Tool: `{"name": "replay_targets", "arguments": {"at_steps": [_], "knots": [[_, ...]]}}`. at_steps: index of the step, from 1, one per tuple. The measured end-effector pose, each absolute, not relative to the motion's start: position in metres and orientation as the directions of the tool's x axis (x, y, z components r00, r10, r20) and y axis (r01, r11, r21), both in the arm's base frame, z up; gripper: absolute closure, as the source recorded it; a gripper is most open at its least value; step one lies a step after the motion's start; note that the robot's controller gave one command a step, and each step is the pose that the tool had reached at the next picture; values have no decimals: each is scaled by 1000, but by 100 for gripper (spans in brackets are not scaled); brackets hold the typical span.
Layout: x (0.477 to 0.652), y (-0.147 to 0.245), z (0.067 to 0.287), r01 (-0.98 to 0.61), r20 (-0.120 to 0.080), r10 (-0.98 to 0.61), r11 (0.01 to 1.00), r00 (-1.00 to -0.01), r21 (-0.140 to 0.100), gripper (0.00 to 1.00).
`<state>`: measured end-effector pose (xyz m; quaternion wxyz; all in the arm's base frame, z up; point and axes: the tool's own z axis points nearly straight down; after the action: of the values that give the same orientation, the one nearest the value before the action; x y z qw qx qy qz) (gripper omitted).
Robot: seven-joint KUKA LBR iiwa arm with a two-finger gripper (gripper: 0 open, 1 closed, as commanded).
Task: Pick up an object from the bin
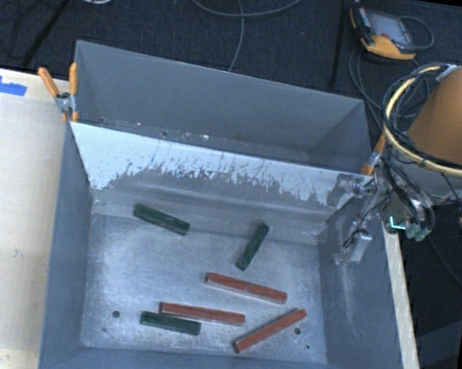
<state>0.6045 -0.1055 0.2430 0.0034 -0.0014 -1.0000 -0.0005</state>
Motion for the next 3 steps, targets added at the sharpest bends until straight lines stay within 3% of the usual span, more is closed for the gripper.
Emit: {"name": "replay_targets", "arguments": {"at_steps": [1, 2, 3], "knots": [[512, -127, 118, 25, 13, 25, 1000, -1000, 2, 0], [523, -95, 66, -42, 6, -42, 999, -999, 3, 0], [524, -96, 69, -43, 2, -43, 999, -999, 1, 100]]}}
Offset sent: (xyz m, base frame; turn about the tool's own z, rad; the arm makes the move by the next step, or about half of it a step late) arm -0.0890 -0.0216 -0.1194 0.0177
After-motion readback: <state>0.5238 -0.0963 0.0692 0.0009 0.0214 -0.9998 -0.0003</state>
